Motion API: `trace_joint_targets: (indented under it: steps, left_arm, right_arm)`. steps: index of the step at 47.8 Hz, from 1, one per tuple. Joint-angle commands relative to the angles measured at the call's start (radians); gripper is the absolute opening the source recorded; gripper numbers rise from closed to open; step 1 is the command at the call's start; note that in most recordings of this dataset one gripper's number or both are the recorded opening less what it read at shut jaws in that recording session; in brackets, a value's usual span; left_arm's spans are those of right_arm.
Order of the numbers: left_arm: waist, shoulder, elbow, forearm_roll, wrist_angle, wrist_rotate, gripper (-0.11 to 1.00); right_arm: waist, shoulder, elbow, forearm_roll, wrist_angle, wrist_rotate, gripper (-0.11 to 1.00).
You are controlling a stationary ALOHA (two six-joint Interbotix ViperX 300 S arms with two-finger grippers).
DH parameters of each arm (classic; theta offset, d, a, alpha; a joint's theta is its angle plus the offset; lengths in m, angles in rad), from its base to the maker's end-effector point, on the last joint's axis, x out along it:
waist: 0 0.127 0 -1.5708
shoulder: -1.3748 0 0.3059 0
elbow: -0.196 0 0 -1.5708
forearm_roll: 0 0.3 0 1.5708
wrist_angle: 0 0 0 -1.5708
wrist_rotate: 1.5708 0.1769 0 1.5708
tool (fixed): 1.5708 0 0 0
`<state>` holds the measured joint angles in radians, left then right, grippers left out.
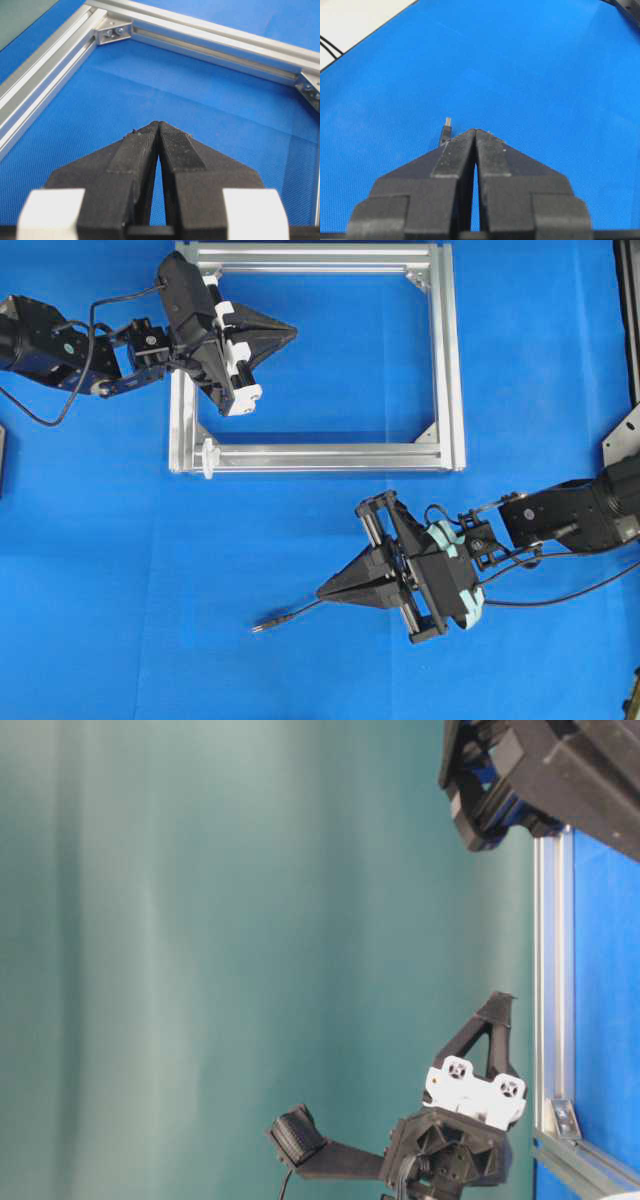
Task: Insert the wire through the string loop located on the left side.
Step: 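Open the right gripper and lower it over the black USB cable plug end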
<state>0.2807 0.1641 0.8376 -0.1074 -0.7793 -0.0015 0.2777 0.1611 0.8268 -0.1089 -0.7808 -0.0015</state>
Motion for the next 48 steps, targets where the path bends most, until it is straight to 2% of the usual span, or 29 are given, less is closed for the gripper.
trace_joint_targets:
  steps: [1,8,20,28,31,34,45,46,48]
  left_arm:
    - [-0.008,-0.038,-0.009,0.017,0.006,-0.005,0.0]
    - [-0.008,-0.04,-0.005,0.017,0.006,-0.005,0.0]
    - [-0.008,-0.041,0.002,0.018,0.006,-0.005,0.0]
    - [-0.008,-0.043,0.008,0.018,0.006,-0.005,0.0]
    - [-0.008,-0.044,0.011,0.018,0.006,-0.005,0.0]
    - [-0.008,-0.044,0.014,0.018,0.006,-0.005,0.0]
    - [-0.009,-0.046,0.018,0.018,0.005,-0.005,0.0]
    - [-0.009,-0.046,0.018,0.018,0.006,-0.006,0.0]
    - [-0.009,-0.046,0.018,0.018,0.006,-0.005,0.0]
  right_arm:
    - [0.012,-0.029,-0.011,-0.006,-0.002,0.006,0.01]
    - [0.015,-0.032,-0.021,-0.012,0.043,0.009,-0.02]
    - [0.015,-0.032,-0.025,-0.012,0.052,0.012,-0.02]
    - [0.02,-0.032,-0.025,-0.015,0.046,0.038,-0.01]
    - [0.02,-0.032,-0.026,-0.015,0.051,0.052,0.06]
    - [0.021,-0.032,-0.026,-0.014,0.052,0.063,0.2]
    - [0.02,-0.031,-0.028,-0.009,0.051,0.078,0.86]
    - [0.02,-0.031,-0.028,-0.008,0.052,0.078,0.89]
    - [0.02,-0.028,-0.029,-0.006,0.051,0.08,0.89]
